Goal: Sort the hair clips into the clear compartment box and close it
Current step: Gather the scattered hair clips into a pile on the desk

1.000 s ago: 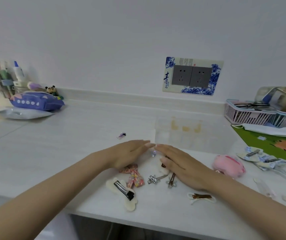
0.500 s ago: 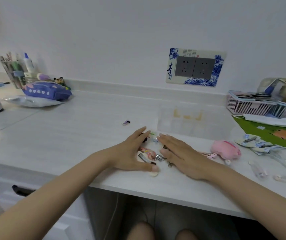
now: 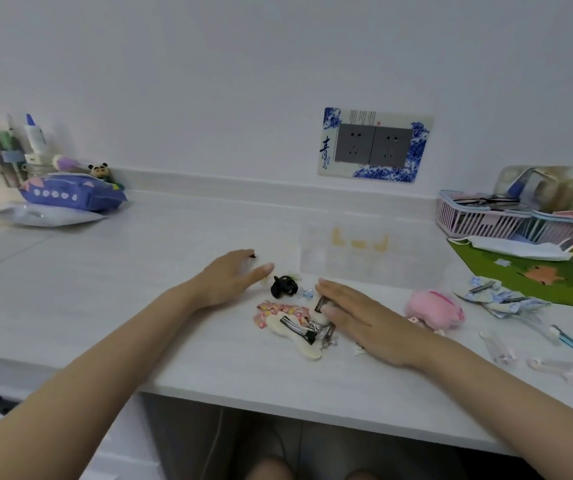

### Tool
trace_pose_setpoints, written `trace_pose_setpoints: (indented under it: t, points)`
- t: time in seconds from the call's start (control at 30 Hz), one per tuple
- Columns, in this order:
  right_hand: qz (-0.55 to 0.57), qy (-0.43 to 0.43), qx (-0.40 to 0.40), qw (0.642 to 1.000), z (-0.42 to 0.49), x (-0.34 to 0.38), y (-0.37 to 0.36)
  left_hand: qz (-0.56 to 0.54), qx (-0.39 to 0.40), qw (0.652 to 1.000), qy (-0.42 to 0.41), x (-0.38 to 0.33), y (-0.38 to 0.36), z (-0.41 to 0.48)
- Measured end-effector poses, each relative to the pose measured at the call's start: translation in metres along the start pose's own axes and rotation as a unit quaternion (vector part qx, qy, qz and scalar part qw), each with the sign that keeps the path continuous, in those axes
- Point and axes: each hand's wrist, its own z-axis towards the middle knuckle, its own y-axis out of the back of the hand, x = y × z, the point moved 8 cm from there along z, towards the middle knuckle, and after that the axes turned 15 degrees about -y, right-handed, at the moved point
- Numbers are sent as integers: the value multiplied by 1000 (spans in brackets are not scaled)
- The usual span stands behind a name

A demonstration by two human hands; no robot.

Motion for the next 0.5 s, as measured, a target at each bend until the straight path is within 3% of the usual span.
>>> trace_pose_setpoints:
  t: [0.1, 0.27, 0.5]
  points:
    - [-20, 12, -27, 999, 1, -2, 0, -60, 32, 995, -66, -31, -19, -7]
    - [69, 4, -78, 995, -15, -17, 43, -93, 71, 983, -143, -80, -46, -18]
    - [132, -34, -211, 968, -56, -94, 113, -12, 72, 987, -142, -103, -81, 2]
